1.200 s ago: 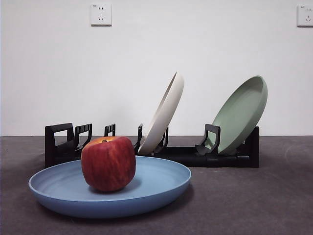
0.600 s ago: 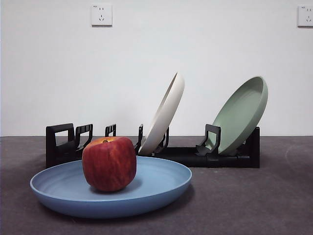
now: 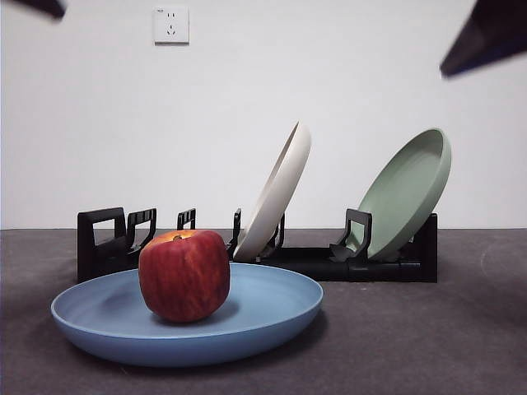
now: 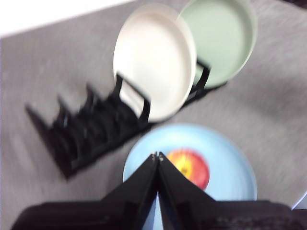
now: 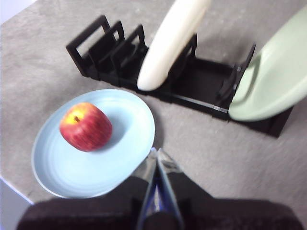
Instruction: Take the blue plate from the plate rack,put the plate on the table,take the apple from the table,put the apple in the plate
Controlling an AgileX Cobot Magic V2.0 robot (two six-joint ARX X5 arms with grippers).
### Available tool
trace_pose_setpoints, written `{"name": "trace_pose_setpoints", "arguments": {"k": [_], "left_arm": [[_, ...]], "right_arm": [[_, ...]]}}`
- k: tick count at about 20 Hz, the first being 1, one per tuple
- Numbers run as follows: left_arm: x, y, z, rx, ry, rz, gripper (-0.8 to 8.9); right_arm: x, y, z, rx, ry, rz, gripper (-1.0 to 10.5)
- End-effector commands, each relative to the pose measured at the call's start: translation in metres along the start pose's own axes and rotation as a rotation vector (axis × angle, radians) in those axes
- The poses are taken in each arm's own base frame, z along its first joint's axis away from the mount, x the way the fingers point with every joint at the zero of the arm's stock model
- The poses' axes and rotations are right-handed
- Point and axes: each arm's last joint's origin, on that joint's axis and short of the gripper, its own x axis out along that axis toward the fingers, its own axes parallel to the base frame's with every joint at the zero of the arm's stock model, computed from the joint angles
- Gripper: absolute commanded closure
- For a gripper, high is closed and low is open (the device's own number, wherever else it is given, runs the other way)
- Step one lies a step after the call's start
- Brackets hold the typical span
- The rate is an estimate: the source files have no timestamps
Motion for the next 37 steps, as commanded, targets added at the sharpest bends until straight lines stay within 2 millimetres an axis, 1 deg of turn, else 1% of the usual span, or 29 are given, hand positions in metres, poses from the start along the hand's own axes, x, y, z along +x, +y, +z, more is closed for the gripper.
{"name": "trace_pose_setpoints", "arguments": {"k": [1,2,6,11,17,18,20,22,24,25,27,30,32,34,37], "left_arm": [[0.001,0.000,-0.022,-0.038,-0.022,0.001,8.22],[0.000,0.001,-0.026,-0.047,-0.027,0.001,8.22],[-0.001,0.001,-0.030,-0.075,0.012,-0.002,8.16],[0.005,0.001,-0.031,-0.075,0.040,0.006,8.16],[0.005,0.001,-0.031,-0.069,0.044,0.008,8.16],[0.003,0.001,-0.031,-0.054,0.031,0.013,8.16],[-0.007,0.008,-0.027,0.005,-0.054,0.091,8.16],[-0.020,0.015,-0.026,-0.009,-0.122,0.145,8.16],[-0.032,0.023,-0.030,-0.038,-0.178,0.236,8.16],[-0.035,0.026,-0.035,-0.044,-0.205,0.282,8.16],[-0.035,0.032,-0.049,-0.055,-0.260,0.363,8.16],[-0.023,0.042,-0.080,-0.075,-0.329,0.469,8.16],[-0.015,0.047,-0.096,-0.081,-0.360,0.509,8.16],[-0.006,0.050,-0.112,-0.084,-0.376,0.538,8.16],[0.003,0.053,-0.130,-0.093,-0.361,0.552,8.16]], "right_arm": [[0.006,-0.002,-0.016,0.050,-0.043,0.006,9.6],[0.007,-0.003,-0.018,0.050,-0.041,0.002,9.6],[0.009,-0.003,-0.019,0.049,-0.029,0.000,9.5],[0.009,-0.003,-0.019,0.048,-0.029,0.000,9.5],[0.009,-0.003,-0.019,0.048,-0.029,0.000,9.5],[0.009,-0.003,-0.019,0.048,-0.029,0.000,9.5],[0.009,-0.003,-0.019,0.049,-0.028,0.000,9.5],[0.009,-0.003,-0.019,0.048,-0.029,0.000,9.5],[0.009,-0.003,-0.019,0.048,-0.029,0.000,9.5],[0.009,-0.003,-0.019,0.048,-0.029,0.000,9.5],[0.009,-0.003,-0.019,0.048,-0.029,0.000,9.5],[0.009,-0.003,-0.019,0.048,-0.029,0.000,9.5],[0.009,-0.003,-0.019,0.048,-0.029,0.000,9.5],[0.009,-0.003,-0.019,0.048,-0.029,0.000,9.5],[0.009,-0.003,-0.019,0.048,-0.028,0.000,9.5]]}}
